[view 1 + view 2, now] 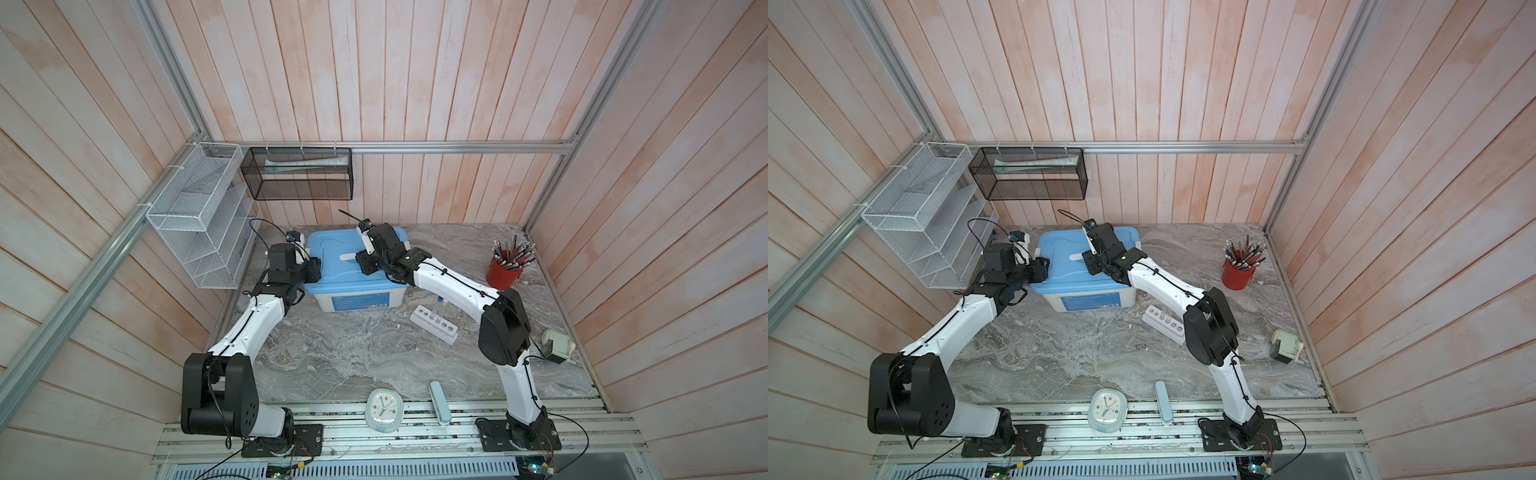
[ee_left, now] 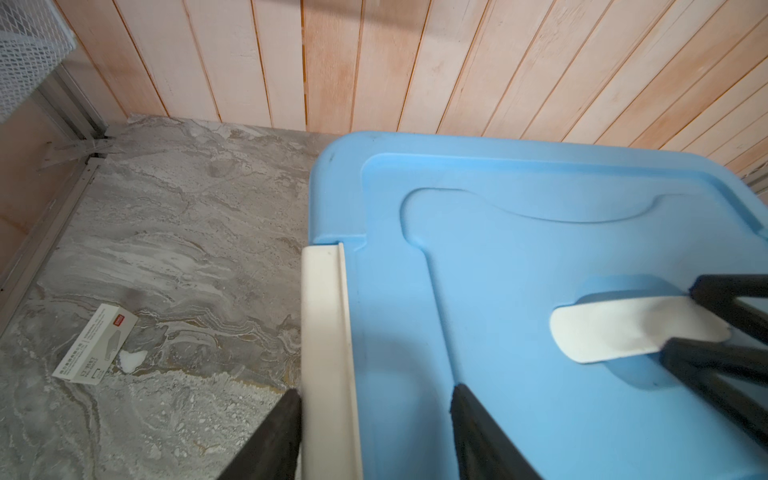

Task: Organize the chemistry lab equipment

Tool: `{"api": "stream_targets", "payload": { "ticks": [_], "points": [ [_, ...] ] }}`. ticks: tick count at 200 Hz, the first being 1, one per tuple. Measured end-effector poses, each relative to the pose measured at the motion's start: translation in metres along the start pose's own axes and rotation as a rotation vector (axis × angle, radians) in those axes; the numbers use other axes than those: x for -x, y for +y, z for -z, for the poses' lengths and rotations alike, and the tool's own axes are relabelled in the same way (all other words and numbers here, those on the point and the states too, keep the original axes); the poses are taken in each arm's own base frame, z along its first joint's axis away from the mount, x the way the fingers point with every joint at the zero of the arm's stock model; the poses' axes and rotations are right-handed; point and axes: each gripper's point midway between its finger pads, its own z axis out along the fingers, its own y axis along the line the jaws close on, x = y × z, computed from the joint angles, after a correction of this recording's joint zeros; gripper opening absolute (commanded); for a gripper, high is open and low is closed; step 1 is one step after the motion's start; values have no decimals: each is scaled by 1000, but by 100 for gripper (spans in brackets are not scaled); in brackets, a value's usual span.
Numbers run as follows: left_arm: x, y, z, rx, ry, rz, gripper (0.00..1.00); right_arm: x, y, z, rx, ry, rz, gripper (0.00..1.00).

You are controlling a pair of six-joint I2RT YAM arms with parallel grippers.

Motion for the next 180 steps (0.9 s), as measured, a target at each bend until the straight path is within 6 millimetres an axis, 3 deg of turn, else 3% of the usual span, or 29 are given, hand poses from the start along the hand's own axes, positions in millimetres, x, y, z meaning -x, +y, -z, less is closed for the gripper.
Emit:
{"api": "stream_targets", "payload": {
  "ticks": [39, 66, 105, 180],
  "points": [
    [36, -19, 30, -76, -144, -7, 62, 1, 0, 0, 2, -2, -4, 55],
    [55, -11, 52, -82, -243, 17, 69, 1, 0, 1, 4, -2, -5, 55],
    [51, 10, 76, -60, -338, 86, 80, 3, 0, 2, 15, -6, -14, 60],
    [54, 22, 105, -44, -483, 136, 88, 6, -11, 15, 26, 1, -30, 63]
  ]
}}
